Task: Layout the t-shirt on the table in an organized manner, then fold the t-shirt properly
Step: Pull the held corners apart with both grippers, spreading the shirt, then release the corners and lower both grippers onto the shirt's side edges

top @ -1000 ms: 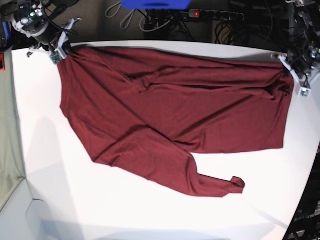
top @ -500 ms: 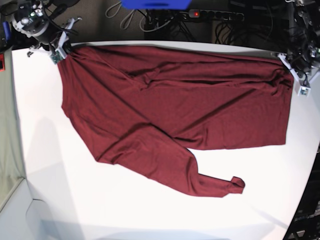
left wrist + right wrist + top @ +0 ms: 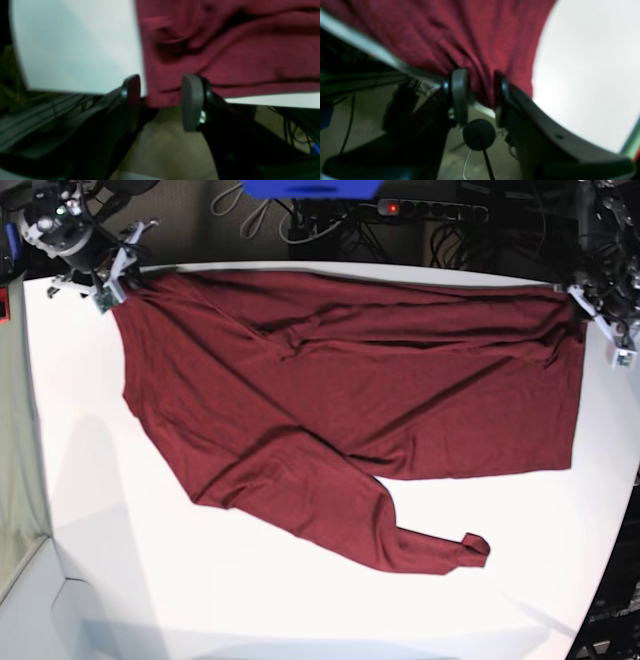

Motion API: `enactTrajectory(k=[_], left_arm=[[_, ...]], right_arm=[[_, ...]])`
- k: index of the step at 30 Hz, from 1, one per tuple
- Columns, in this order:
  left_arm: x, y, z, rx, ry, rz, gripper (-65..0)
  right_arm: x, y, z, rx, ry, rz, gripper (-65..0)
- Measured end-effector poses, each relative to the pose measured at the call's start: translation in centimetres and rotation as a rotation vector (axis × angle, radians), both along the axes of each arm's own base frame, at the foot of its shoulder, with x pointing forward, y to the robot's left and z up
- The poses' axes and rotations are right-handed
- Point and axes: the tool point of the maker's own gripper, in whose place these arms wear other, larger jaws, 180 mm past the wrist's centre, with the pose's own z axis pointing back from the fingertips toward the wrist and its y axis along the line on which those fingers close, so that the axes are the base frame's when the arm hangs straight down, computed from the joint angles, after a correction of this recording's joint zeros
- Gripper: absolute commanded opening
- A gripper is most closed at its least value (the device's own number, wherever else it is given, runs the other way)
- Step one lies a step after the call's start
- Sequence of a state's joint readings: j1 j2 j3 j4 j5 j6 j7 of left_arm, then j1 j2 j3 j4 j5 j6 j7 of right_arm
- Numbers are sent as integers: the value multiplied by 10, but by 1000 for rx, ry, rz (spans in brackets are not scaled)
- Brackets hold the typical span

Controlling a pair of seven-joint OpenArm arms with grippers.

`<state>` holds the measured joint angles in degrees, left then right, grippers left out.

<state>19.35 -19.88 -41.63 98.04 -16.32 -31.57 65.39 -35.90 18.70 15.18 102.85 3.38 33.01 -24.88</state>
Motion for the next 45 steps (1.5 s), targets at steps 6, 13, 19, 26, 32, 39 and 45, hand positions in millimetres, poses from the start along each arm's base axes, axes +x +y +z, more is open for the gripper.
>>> enactTrajectory(k=[6, 13, 19, 26, 32, 39, 45], left_arm=[[-5, 21, 12, 24, -31, 70, -262], [42, 18, 47, 40, -185, 50, -168], [85, 21, 69, 15, -299, 75, -169], [130, 31, 56, -107, -361, 152, -166], [169, 41, 41, -110, -444, 177, -165], [210, 0, 9, -165, -427, 61, -165], [228, -2, -6, -227, -430, 99, -165]], right_arm=[[6, -6, 11, -7, -42, -39, -305], [21, -13, 25, -10, -104, -82, -212], [48, -31, 41, -15, -198, -185, -210], [95, -21, 62, 6, -299, -167, -210], [158, -4, 82, 19, -331, -137, -210], [225, -2, 71, 85, -280, -163, -210], [253, 11, 42, 119, -180, -137, -210]])
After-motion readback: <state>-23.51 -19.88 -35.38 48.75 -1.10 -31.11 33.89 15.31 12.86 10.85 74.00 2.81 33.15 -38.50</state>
